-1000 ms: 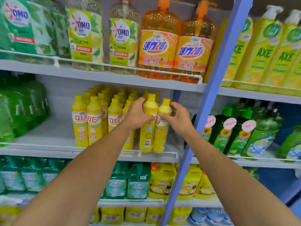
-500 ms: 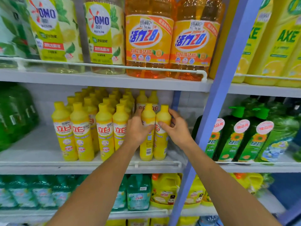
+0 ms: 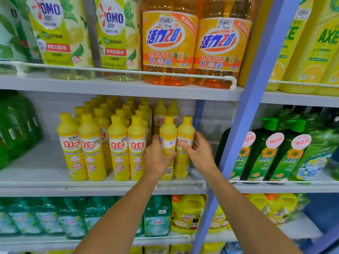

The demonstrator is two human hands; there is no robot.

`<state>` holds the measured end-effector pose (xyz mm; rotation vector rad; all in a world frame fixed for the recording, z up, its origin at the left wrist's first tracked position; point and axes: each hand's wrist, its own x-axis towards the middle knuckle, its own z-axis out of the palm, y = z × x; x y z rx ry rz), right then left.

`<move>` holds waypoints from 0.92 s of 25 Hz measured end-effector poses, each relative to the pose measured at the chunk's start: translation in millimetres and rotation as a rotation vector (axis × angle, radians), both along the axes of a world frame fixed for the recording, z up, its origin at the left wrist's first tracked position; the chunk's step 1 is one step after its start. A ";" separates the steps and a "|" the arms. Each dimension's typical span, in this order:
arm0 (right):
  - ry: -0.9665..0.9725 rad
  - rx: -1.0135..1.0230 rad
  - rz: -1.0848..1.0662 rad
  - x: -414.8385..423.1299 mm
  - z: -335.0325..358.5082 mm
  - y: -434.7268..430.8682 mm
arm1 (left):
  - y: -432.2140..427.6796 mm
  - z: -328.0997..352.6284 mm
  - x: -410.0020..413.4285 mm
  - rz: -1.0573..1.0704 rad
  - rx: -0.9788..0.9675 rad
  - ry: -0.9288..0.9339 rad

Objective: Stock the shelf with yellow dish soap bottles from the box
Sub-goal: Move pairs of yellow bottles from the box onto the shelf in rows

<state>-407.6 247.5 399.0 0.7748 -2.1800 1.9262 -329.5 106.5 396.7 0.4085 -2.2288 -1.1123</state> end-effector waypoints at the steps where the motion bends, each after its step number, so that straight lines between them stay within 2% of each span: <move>1: -0.003 -0.012 -0.003 0.8 -1.9 -0.9 | 2.9 -1.8 -0.6 0.038 -0.036 -0.007; 5: -0.014 -0.042 -0.028 0.0 -8.6 -1.9 | 4.3 -9.9 -1.8 0.132 -0.044 -0.014; 11: -0.016 -0.017 0.020 -3.2 -8.2 2.0 | -3.0 -17.2 5.4 -0.079 0.081 0.018; 16: -0.021 -0.022 0.017 -0.8 -7.2 1.4 | 0.5 -24.6 1.3 0.020 0.091 0.022; 18: -0.020 -0.020 0.022 0.1 -7.2 1.3 | 0.5 -29.8 -1.3 0.028 0.095 0.001; 23: -0.078 0.078 0.020 4.3 -32.5 3.9 | -10.4 -50.6 4.3 -0.113 0.099 -0.128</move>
